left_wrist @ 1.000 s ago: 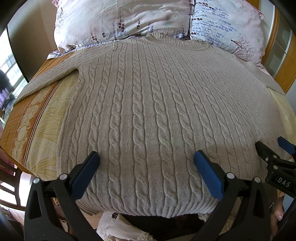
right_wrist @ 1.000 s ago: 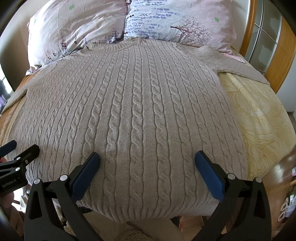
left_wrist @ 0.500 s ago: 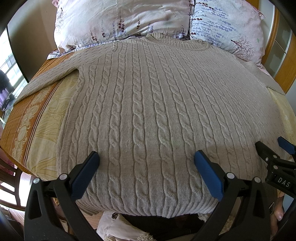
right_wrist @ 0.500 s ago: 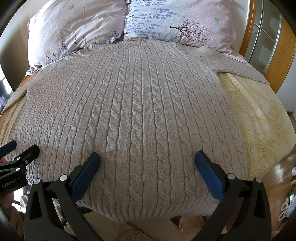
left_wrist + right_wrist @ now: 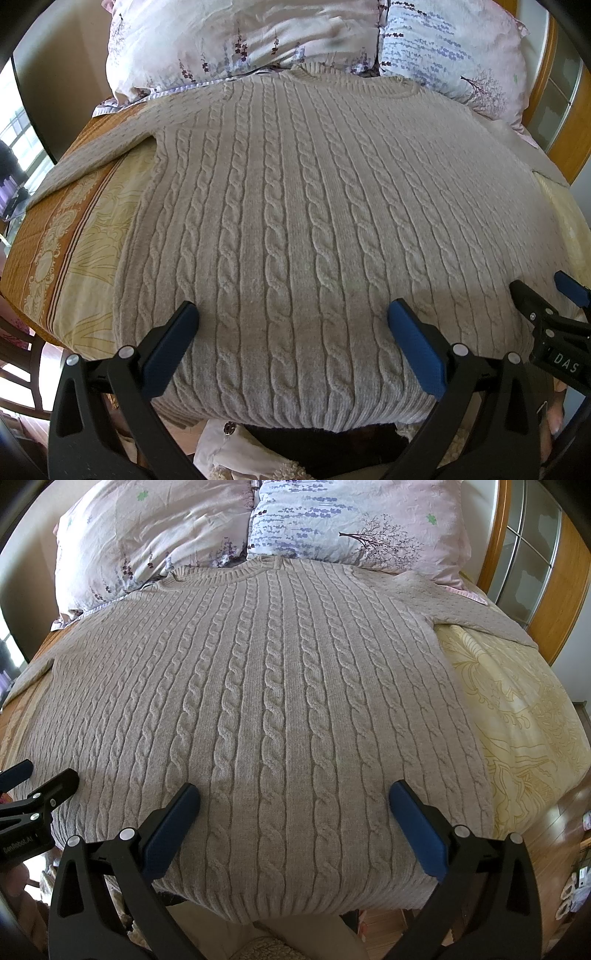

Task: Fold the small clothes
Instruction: 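Grasp the sweater sleeve cuff with the right gripper and lift it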

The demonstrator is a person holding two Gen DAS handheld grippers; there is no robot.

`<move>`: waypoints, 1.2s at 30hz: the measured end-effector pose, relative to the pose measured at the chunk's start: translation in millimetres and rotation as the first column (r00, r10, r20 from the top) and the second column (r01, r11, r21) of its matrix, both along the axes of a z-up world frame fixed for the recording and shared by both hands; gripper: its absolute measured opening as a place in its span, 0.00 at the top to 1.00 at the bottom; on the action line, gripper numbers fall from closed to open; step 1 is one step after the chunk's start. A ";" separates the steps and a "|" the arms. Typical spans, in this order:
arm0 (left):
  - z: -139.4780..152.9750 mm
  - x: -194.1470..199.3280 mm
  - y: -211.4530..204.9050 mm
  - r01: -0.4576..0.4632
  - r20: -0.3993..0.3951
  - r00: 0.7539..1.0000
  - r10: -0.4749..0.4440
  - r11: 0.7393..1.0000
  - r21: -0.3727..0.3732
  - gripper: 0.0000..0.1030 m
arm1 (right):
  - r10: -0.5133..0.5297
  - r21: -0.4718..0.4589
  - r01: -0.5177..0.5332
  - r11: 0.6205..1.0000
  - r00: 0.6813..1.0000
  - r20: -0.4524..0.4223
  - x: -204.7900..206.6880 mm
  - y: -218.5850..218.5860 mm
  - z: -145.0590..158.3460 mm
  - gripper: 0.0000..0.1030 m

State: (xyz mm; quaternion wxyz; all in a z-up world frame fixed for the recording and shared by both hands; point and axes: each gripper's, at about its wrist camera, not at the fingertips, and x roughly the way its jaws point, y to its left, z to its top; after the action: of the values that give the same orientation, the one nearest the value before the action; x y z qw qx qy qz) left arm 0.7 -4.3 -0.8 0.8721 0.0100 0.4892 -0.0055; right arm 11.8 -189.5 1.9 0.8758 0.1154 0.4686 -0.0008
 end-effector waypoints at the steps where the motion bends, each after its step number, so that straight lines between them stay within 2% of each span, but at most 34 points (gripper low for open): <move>1: 0.2 -0.2 0.3 0.000 -0.001 1.000 0.000 1.000 0.001 0.02 | 0.001 0.000 -0.001 1.000 1.000 -0.001 -0.3 0.3 -0.2 0.01; 8: 0.4 4.2 3.2 0.008 -0.010 1.000 -0.008 1.000 0.005 0.02 | 0.033 0.004 -0.033 0.999 0.999 0.004 2.5 -0.1 -2.2 0.01; 14: 2.0 10.1 2.7 0.028 -0.021 0.999 -0.028 1.000 0.013 0.02 | 0.123 0.008 -0.124 0.992 0.988 0.090 -0.5 -7.4 -3.7 0.01; 16: 3.9 13.1 1.0 0.050 -0.004 0.999 -0.050 0.999 0.017 0.02 | 0.105 0.094 -0.115 0.989 0.988 0.112 5.0 -26.5 0.0 0.01; 18: 7.9 18.3 2.1 0.061 0.024 0.998 -0.060 0.998 -0.004 0.02 | 0.008 0.222 -0.040 0.974 0.989 0.145 15.6 -67.6 8.7 0.10; 19: 10.7 20.4 3.2 0.066 0.050 0.997 -0.065 0.998 -0.022 0.02 | -0.031 0.253 -0.008 0.967 0.988 0.150 19.4 -82.5 11.6 0.12; 22: 22.1 27.2 5.9 0.096 0.151 0.985 -0.083 0.992 -0.081 0.02 | -0.218 0.353 0.160 0.922 0.967 0.131 41.6 -155.2 13.2 0.18; 23: 25.9 29.3 6.4 0.109 0.177 0.980 -0.091 0.989 -0.096 0.02 | -0.274 0.379 0.213 0.901 0.955 0.114 50.3 -179.9 10.7 0.26; 24: 31.1 33.3 6.6 0.124 0.201 0.974 -0.101 0.987 -0.107 0.02 | -0.336 0.403 0.276 0.872 0.938 0.086 59.5 -206.3 6.4 0.32; 26: 39.4 46.3 3.5 0.132 0.216 0.970 -0.109 0.987 -0.095 0.02 | -0.436 0.451 0.375 0.810 0.899 0.036 73.5 -248.2 -4.2 0.34; 29: 48.6 70.1 -2.3 0.134 0.223 0.967 -0.121 0.990 -0.045 0.02 | -0.562 0.507 0.519 0.689 0.823 -0.078 94.7 -307.8 -28.3 0.44; 31: 51.7 83.8 -5.4 0.155 0.224 0.964 -0.144 0.987 -0.033 0.02 | -0.593 0.505 0.564 0.654 0.796 -0.122 103.2 -326.9 -37.6 0.45; 34: 53.0 106.2 -6.3 0.202 0.197 0.964 -0.180 0.975 -0.097 0.02 | -0.643 0.489 0.630 0.603 0.747 -0.170 116.2 -352.0 -50.6 0.49; 36: 51.2 120.0 -5.7 0.192 0.179 0.969 -0.170 0.974 -0.119 0.02 | -0.666 0.493 0.663 0.563 0.718 -0.204 123.8 -366.1 -60.9 0.56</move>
State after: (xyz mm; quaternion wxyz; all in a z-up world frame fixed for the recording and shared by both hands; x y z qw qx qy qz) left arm 120.7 -10.0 50.3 0.9046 -0.0040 0.4097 -0.1174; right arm 135.5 -555.7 -59.0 0.7433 0.5213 0.3688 -0.1994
